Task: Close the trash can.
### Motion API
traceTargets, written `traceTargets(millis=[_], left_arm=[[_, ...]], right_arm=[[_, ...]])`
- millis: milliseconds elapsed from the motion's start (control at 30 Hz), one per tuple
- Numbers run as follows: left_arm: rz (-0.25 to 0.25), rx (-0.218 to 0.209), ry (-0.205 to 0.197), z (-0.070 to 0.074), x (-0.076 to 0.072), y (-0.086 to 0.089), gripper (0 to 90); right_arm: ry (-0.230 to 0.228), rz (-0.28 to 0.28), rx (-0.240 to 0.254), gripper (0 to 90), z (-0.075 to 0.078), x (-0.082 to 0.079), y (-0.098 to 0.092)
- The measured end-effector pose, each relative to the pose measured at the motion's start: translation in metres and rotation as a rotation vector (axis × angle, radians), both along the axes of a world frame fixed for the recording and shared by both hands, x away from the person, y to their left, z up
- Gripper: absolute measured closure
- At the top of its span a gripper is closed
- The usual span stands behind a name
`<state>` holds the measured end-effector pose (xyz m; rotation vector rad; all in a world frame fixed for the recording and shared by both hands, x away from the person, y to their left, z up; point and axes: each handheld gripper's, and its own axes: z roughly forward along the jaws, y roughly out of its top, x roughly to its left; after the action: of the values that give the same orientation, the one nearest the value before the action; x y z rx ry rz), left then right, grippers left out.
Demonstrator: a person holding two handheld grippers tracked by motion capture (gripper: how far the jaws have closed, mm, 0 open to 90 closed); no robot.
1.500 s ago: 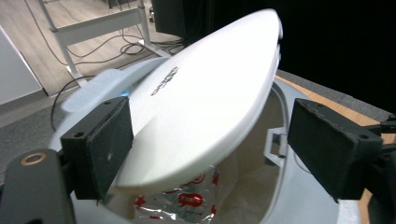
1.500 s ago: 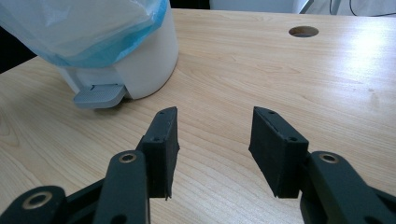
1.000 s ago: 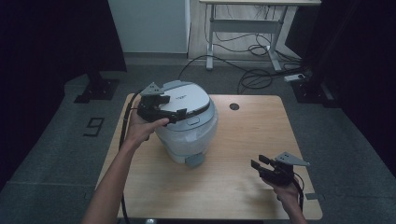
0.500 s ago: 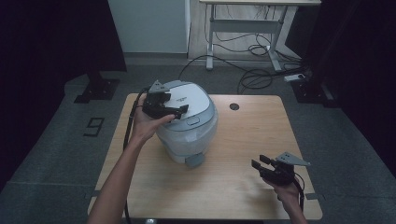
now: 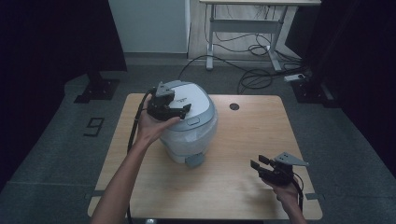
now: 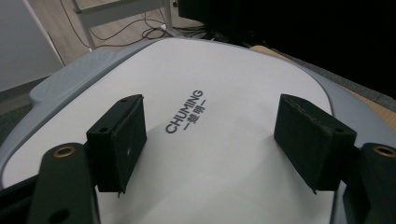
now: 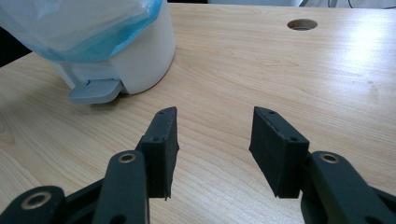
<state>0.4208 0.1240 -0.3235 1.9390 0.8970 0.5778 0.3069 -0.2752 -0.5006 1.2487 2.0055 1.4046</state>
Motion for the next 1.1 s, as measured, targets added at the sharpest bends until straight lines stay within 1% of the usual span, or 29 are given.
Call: traceTargets(millis=[100,233,267,367,467,567,600,667,767,900,1100], left_arm=[[0.003,0.012,0.006,0.003,0.0,-0.001,25.1],[0.017,0.028,-0.024,0.005,-0.006,0.0,25.3],[0.019,0.025,-0.031,0.006,-0.009,0.002,25.3],[0.019,-0.007,-0.047,0.011,-0.017,0.011,25.3],[0.022,-0.009,-0.059,0.015,-0.026,0.018,24.9],[0.021,-0.003,-0.062,0.016,-0.037,0.025,24.0],[0.019,0.004,-0.063,0.015,-0.041,0.027,23.3],[0.017,0.001,-0.068,0.014,-0.05,0.031,23.0],[0.021,-0.007,-0.074,0.011,-0.062,0.039,22.7],[0.02,-0.024,-0.07,0.005,-0.078,0.051,22.3],[0.031,-0.032,-0.06,-0.011,-0.096,0.065,22.2]], right_arm=[[0.001,0.0,0.003,51.5,0.0,0.0,-0.001],[-0.002,-0.004,0.008,51.4,0.001,0.0,-0.003],[-0.003,-0.007,0.01,51.4,0.001,0.0,-0.004],[-0.004,-0.009,0.013,51.4,0.002,0.0,-0.005],[-0.006,-0.006,0.011,51.4,0.002,0.0,-0.004],[-0.009,0.0,0.01,51.4,0.003,-0.001,-0.003],[-0.01,0.002,0.011,51.4,0.004,-0.001,-0.002],[-0.009,0.005,0.014,51.3,0.004,-0.001,-0.001],[-0.009,0.01,0.008,50.9,0.004,-0.001,0.0],[-0.009,0.016,0.005,50.6,0.005,-0.001,0.001],[-0.008,0.015,0.008,50.6,0.005,-0.001,-0.002]])
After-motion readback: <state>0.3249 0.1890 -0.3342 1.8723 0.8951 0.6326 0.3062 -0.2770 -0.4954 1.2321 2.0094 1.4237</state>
